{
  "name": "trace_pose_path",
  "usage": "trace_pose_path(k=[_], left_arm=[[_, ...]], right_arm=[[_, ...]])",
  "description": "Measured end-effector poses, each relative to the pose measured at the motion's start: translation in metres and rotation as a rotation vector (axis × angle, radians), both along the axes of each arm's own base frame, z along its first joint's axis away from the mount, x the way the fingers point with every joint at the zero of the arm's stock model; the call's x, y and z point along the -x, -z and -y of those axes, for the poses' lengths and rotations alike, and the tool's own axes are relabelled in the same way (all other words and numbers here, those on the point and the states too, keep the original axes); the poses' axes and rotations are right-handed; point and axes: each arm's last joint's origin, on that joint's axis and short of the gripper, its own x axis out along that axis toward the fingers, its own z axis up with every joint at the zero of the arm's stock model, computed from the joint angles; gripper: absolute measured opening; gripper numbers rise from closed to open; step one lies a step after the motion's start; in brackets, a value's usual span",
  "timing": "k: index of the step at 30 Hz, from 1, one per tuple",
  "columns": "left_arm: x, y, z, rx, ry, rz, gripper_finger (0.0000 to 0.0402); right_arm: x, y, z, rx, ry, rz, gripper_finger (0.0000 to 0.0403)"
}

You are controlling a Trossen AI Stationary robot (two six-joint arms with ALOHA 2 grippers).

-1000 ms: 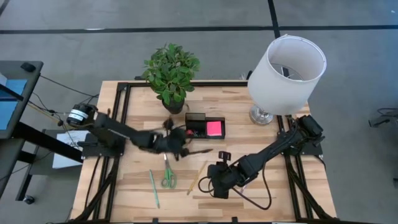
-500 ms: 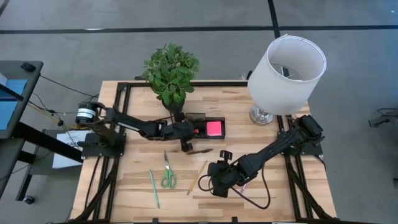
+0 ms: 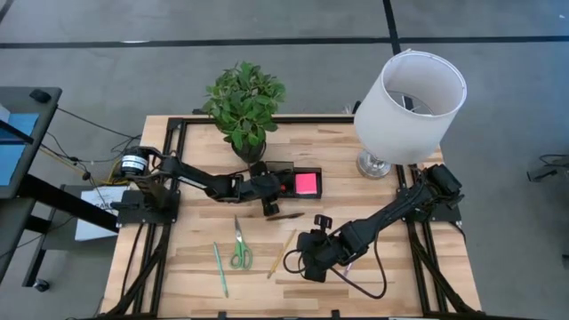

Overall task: Pick and place office supplies into organizer
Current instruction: Put the orange eraser into the black desk organizer, then put the green scissors into the black desk organizer

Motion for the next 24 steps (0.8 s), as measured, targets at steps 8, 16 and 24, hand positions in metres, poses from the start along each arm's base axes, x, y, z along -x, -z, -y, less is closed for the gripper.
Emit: trace_pose_path(k=[8,16,24], left_arm=[[-0.004,-0.005,0.003,0.041,-0.008,0.037,0.015],[-0.027,-0.036,0.016,0.213,0.13,-0.022,0.0151],[-0.026,-0.091,0.05,0.163,0.187,-0.256,0.0151]], right_arm=[[0.0,0.0,0.0,0.01,-0.035,-0.007,0.0121],[0.001,0.0,0.0,0.011,-0.024,-0.012,0.0121],[0.01,0.002,0.0,0.145,-0.01,-0.034,0.0121]])
